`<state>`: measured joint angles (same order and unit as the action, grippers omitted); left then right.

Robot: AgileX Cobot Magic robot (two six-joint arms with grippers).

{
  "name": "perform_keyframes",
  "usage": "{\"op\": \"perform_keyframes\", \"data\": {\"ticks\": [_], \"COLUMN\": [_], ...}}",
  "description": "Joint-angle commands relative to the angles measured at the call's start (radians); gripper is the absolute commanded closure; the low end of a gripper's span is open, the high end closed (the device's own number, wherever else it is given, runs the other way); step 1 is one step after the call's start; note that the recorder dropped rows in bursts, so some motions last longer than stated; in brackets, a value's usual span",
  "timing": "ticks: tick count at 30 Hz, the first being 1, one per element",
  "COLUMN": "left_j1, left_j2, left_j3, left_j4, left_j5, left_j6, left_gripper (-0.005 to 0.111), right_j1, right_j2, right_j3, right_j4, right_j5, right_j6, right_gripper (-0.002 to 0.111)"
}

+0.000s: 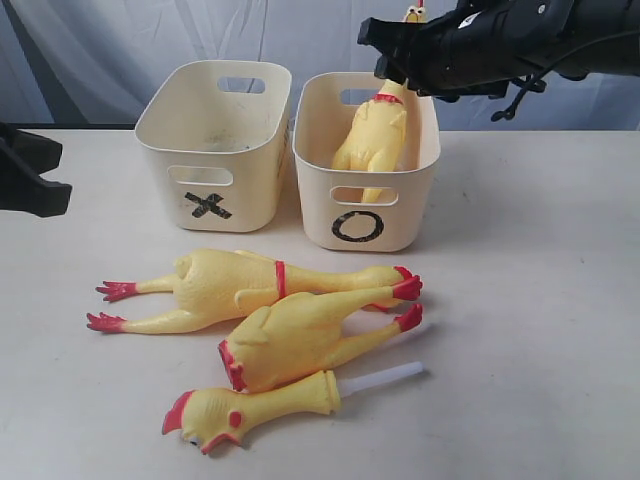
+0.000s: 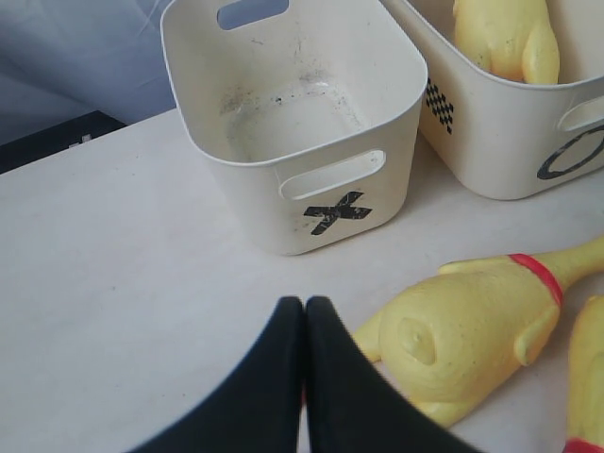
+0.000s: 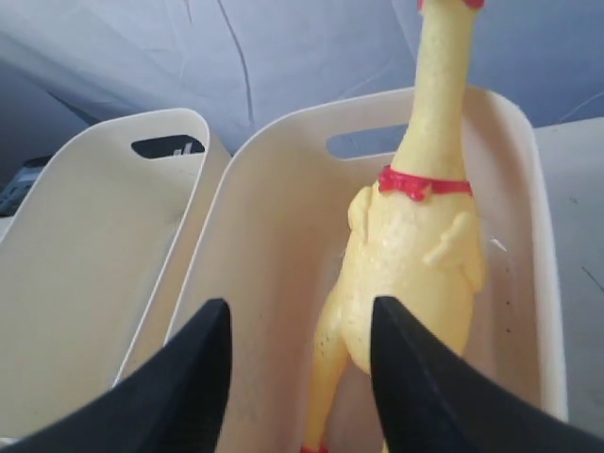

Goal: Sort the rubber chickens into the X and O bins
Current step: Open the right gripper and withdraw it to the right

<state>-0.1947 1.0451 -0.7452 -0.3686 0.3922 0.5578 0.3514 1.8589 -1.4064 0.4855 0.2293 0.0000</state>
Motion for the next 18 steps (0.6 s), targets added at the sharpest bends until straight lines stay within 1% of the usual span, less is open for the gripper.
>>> {"op": "perform_keyframes", "data": {"ticks": [1,6,12,18], "left_j1": [0.003,0.003,0.003,0.003], "left_j2": [-0.003,-0.003,-0.003,-0.003], "left_j3": [-0.005,-0.005,-0.005,-0.005], "left_j4": [-0.008,-0.008,-0.021,-0.022], "left_j5": [-0.003,-0.003,-0.001,0.006], "left_j6": [-0.007,-0.007,-0.007,-0.007], "left_gripper": [0.107,0.107,0.107,0.107], "right_j1": [-0.001,0.000,0.000,0.000], "right_j2": [-0.026,-0.097,-0.183,-0.249], "right_j3": [0.003,0.003,0.003,0.003], "right_j4": [-0.010,-0.010,-0.008,-0.006], "right_j5": [0.065,0.132,0.322,0.482], "right_j6": [-0.047,-0.107,-0.263,-0.327], "right_gripper": [0.063,0.063,0.063,0.063]}}
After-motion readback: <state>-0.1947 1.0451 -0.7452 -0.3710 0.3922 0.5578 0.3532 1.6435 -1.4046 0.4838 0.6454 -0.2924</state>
